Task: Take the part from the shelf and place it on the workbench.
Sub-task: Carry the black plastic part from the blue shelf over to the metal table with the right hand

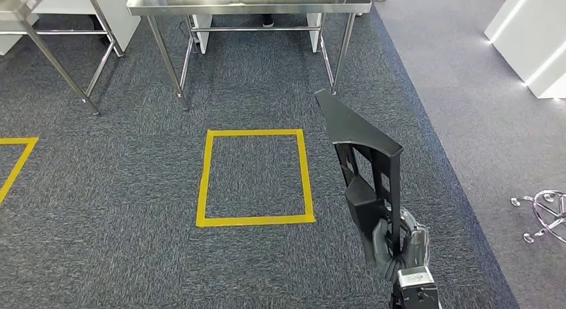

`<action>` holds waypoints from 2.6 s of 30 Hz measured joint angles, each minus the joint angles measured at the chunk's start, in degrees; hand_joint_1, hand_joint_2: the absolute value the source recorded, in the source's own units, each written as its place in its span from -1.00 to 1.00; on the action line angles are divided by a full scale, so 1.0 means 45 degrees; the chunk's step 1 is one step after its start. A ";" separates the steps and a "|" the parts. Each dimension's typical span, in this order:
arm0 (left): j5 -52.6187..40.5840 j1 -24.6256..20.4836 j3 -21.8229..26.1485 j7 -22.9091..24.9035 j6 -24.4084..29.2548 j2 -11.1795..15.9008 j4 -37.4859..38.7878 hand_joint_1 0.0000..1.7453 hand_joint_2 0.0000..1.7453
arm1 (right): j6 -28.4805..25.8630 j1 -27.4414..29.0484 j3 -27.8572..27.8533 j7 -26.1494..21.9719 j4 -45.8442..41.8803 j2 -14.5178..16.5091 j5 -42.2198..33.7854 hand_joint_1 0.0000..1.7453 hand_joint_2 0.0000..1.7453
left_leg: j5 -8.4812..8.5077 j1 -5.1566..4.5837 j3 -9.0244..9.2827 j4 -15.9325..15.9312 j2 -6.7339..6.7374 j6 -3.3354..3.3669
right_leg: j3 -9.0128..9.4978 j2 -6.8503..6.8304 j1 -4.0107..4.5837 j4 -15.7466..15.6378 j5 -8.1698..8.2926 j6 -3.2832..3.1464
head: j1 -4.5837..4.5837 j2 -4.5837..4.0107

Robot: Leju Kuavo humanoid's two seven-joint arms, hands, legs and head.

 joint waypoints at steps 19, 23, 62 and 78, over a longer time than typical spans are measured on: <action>-0.0460 0.0063 -0.0314 -0.0019 0.0396 -0.0442 0.0029 -1.00 -1.00 | -0.2138 -0.0939 -0.0404 0.1027 -0.0419 -0.1049 0.0780 1.00 1.00 | -0.0924 -0.0056 0.1092 0.0113 0.0127 -0.0505 | -0.0793 -0.0265 -0.0042 -0.0836 0.1306 -0.0439 | 0.0017 0.0004; -0.0476 0.0100 -0.0314 -0.0012 0.0411 -0.0447 0.0029 -1.00 -1.00 | -0.2371 -0.1143 -0.0408 0.1015 -0.0339 -0.1124 0.0710 1.00 1.00 | -0.1362 -0.0036 -0.0831 0.2577 0.0081 -0.0513 | -0.0168 -0.0193 0.0050 -0.0878 0.0813 -0.0673 | 0.0012 -0.0001; -0.0156 -0.0124 0.0541 0.0605 0.1027 -0.0557 0.0035 -1.00 -1.00 | 0.2198 -1.1044 0.1566 0.3085 0.6529 -0.1852 -0.1162 1.00 1.00 | 0.0966 -0.0330 -0.1424 0.0281 0.0173 0.0323 | 0.0691 -0.0447 0.0051 -0.0088 0.0257 0.0026 | 0.0040 0.0001; -0.0226 -0.0159 0.0776 0.0580 0.1128 -0.0652 0.0049 -1.00 -1.00 | 0.2124 -1.2136 0.1885 0.3819 0.7086 -0.1588 -0.0320 1.00 1.00 | -0.0457 -0.0221 0.0176 0.1721 -0.0222 -0.0284 | -0.1416 -0.0251 -0.0049 -0.1059 0.2028 -0.0454 | 0.0018 0.0002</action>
